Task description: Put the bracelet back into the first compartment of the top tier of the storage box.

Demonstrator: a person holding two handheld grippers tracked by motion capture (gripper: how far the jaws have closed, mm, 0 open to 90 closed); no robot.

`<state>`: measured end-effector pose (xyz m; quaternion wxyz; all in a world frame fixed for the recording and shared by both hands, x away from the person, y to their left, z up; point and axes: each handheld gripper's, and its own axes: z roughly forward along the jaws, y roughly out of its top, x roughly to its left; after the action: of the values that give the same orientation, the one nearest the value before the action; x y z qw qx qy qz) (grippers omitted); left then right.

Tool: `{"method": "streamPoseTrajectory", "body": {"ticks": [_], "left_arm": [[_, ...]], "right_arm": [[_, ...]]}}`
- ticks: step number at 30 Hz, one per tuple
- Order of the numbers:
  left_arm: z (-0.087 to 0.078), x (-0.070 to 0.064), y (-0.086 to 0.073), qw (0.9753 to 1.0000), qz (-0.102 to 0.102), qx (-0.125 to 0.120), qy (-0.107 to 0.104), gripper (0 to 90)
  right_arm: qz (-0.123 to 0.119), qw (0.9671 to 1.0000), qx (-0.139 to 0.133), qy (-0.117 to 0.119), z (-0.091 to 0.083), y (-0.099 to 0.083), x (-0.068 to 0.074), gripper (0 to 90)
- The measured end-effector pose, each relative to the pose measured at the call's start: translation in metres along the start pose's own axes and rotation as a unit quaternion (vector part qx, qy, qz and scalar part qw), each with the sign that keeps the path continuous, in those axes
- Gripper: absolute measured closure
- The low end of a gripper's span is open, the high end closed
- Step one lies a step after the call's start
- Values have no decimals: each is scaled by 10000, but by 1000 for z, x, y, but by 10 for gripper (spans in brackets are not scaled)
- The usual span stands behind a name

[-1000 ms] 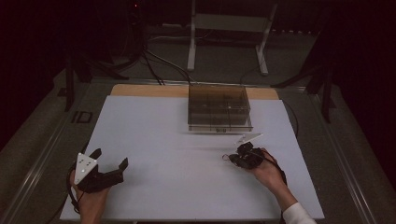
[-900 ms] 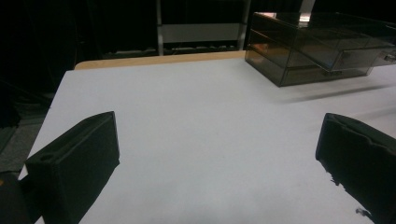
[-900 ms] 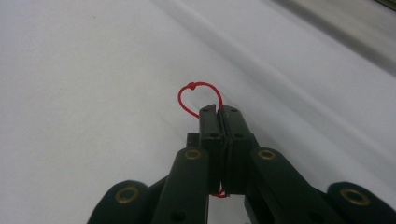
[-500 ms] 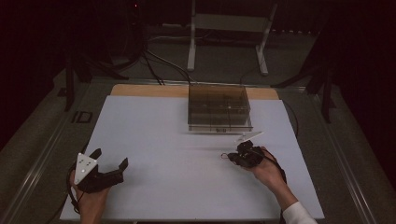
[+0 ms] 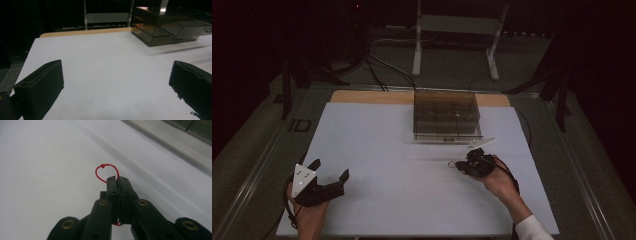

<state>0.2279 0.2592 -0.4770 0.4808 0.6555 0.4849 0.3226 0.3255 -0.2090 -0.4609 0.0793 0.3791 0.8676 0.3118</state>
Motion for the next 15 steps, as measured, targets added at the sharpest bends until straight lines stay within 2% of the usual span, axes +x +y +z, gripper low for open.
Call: {"method": "streamPoseTrajectory", "body": {"ticks": [15], "left_arm": [[1, 0, 0, 10000, -11, 2, -2, 11]], "right_arm": [[30, 9999, -141, 74, -8, 8, 0, 893]]}}
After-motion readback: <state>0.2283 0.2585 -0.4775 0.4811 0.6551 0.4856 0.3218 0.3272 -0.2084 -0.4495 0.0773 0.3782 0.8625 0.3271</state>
